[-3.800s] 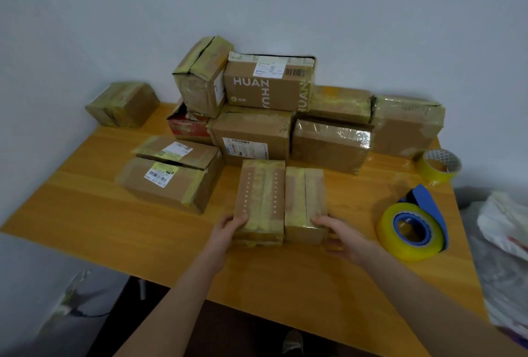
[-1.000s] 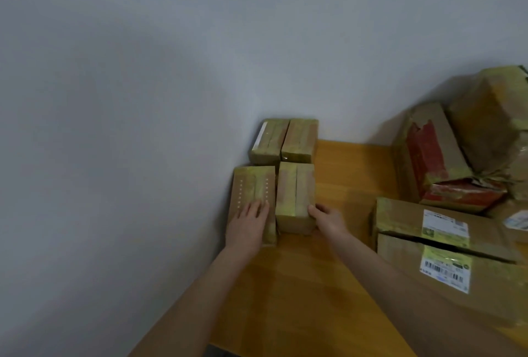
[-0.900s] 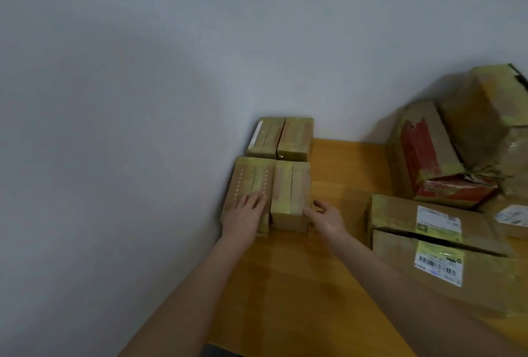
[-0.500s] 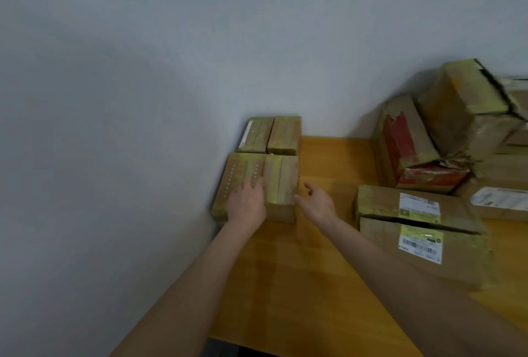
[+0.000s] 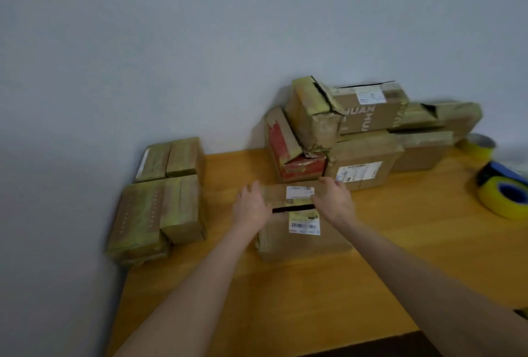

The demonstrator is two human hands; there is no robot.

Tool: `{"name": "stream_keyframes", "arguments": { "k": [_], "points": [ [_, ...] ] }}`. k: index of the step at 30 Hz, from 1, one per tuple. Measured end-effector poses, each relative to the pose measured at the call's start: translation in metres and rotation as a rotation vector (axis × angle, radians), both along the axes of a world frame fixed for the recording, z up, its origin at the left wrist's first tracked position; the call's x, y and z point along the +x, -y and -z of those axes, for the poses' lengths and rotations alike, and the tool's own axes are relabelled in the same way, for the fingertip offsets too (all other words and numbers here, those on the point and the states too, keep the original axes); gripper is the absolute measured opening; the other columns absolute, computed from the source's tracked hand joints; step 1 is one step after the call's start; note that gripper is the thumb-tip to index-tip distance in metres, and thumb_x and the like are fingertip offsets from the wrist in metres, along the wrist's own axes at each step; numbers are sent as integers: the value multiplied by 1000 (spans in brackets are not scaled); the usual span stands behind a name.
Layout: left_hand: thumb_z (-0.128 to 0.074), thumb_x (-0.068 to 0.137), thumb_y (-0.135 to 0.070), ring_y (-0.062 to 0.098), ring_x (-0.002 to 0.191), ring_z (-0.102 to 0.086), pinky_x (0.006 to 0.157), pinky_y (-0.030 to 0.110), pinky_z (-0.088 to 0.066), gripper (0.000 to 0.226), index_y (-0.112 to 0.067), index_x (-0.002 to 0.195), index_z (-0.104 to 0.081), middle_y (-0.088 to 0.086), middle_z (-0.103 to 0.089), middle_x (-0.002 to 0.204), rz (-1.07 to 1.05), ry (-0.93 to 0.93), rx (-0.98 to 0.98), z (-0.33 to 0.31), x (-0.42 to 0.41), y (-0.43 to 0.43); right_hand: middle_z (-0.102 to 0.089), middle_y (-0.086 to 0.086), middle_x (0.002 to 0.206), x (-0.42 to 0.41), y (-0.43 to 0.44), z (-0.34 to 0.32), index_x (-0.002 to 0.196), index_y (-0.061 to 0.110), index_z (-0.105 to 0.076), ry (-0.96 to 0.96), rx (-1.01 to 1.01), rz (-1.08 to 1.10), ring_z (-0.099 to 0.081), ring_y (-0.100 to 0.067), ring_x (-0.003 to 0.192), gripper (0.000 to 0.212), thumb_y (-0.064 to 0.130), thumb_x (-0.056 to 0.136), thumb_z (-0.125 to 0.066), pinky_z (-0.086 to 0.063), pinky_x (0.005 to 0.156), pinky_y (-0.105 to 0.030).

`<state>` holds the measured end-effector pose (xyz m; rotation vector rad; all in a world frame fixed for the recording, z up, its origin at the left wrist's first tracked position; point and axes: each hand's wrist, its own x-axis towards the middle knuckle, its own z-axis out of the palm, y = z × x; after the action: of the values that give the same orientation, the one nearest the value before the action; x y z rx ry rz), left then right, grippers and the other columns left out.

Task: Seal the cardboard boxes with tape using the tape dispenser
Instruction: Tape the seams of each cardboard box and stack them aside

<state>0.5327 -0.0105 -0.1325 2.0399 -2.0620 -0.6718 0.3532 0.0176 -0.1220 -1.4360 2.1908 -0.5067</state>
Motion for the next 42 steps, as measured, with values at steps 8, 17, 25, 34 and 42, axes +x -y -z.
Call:
{"name": "stream_keyframes", "arguments": {
  "k": [8, 17, 25, 34, 42],
  "points": [
    [-46, 97, -44, 32, 117, -54, 86, 37, -49, 58, -9, 142, -35, 15, -43, 138, -364, 44, 160, 27, -66, -21, -59, -8, 127, -105, -19, 37, 129, 12, -52, 451, 183, 6, -55, -27, 116, 52, 34, 86, -70, -49, 96, -40],
    [-50, 97, -40, 21, 93, -56, 66, 29, -45, 40, -11, 122, -56, 9, -57, 118, -364, -18, 96, 24, -238, -63, -58, -5, 103, -292, -30, 40, 125, 9, -50, 205, 226, -25, -56, -23, 95, 43, 39, 95, -55, -50, 81, -38],
    [-61, 90, -33, 31, 121, -53, 89, 32, -48, 76, -30, 152, -18, 14, -27, 151, -183, -166, 135, 25, -358, -54, -58, -14, 129, -406, -31, 35, 144, 15, -35, 71, 199, 68, -55, -34, 117, 59, 40, 94, -55, -46, 89, -40],
    [-67, 82, -48, 26, 140, -30, 112, 39, -34, 83, -31, 150, -24, 7, -9, 157, -14, -82, 98, 58, -394, -58, -54, -10, 129, -454, -39, 48, 144, 32, -38, -100, 247, -64, -54, -26, 116, 61, 43, 89, -62, -48, 95, -38],
    [-83, 65, -47, 26, 146, -16, 114, 44, -31, 123, -23, 154, -2, -2, 17, 160, 81, -34, 237, 49, -401, -51, -43, -7, 138, -472, -19, 49, 150, 30, -29, -112, 280, -317, -51, -28, 121, 87, 54, 78, -71, -46, 98, -38]
  ]
}}
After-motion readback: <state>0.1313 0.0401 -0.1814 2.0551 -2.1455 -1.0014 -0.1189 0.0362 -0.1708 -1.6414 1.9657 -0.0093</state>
